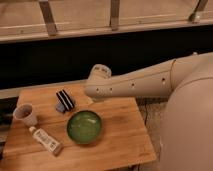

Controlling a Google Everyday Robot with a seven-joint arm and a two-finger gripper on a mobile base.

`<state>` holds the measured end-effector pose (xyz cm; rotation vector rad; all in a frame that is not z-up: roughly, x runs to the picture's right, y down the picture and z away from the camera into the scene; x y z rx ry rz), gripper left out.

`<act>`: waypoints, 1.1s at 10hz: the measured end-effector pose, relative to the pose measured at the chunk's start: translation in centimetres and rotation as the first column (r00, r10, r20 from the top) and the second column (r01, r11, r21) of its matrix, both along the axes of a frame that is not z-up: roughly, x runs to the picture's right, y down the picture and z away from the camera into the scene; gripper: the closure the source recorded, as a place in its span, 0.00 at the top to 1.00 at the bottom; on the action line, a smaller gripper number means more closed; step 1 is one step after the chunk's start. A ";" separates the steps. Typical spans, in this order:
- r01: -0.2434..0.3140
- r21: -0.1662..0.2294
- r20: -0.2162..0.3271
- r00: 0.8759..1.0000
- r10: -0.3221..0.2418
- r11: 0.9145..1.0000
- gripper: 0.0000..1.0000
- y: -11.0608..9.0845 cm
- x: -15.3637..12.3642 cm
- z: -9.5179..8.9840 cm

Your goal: Push the ceramic bowl across the table

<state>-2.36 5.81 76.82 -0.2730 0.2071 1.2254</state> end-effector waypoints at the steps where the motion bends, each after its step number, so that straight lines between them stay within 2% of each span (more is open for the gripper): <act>1: 0.000 0.000 0.000 1.000 0.000 1.000 0.80 0.0 0.0 0.0; 4: 0.002 0.004 0.001 1.000 -0.002 1.000 0.80 -0.1 0.1 0.0; 7: 0.062 0.005 -0.001 0.998 -0.062 0.998 0.80 0.5 1.1 1.1; 11: 0.021 -0.049 -0.028 0.999 -0.023 0.999 0.80 2.7 4.9 3.1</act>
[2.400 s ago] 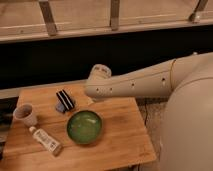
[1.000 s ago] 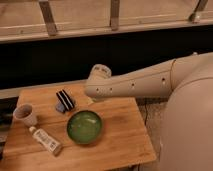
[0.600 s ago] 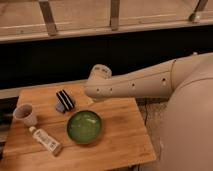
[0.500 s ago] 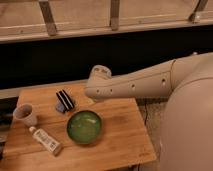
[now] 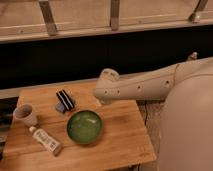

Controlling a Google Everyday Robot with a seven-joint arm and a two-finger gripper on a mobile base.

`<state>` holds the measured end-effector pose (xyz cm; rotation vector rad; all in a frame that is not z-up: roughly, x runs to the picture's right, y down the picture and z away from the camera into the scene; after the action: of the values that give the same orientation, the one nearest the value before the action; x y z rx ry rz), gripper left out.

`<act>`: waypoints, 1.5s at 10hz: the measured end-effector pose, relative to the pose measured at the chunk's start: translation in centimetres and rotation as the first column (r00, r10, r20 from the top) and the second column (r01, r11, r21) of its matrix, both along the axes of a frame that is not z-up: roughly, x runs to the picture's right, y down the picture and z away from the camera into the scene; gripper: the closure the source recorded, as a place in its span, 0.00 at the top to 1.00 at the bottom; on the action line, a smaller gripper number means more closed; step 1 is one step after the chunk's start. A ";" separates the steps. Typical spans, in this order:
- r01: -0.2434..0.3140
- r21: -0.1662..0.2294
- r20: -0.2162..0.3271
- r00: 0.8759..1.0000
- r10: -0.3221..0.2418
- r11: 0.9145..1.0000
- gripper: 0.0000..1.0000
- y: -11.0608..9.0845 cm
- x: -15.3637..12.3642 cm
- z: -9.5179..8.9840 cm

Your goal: Push the ceramic bowl across the table

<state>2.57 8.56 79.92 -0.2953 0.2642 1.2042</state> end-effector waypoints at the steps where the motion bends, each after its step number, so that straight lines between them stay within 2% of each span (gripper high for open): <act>1: -0.005 -0.013 -0.006 1.000 0.005 1.000 0.80 0.6 0.6 0.3; 3: -0.007 -0.062 -0.028 1.000 0.006 0.998 0.80 2.3 1.3 1.5; 5: 0.011 -0.121 -0.044 0.999 -0.016 0.993 0.80 4.6 1.1 2.8; 7: 0.018 -0.163 -0.069 0.997 -0.030 0.986 0.80 5.8 1.9 2.9; 11: 0.001 -0.199 -0.141 0.990 -0.030 0.980 0.80 7.3 6.0 2.1; 13: -0.007 -0.212 -0.160 0.987 -0.028 0.977 0.80 7.9 6.5 2.3; 15: -0.010 -0.236 -0.156 0.987 -0.028 0.972 0.80 9.0 5.9 3.5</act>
<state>8.46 17.59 83.40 -0.4055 0.5494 1.1900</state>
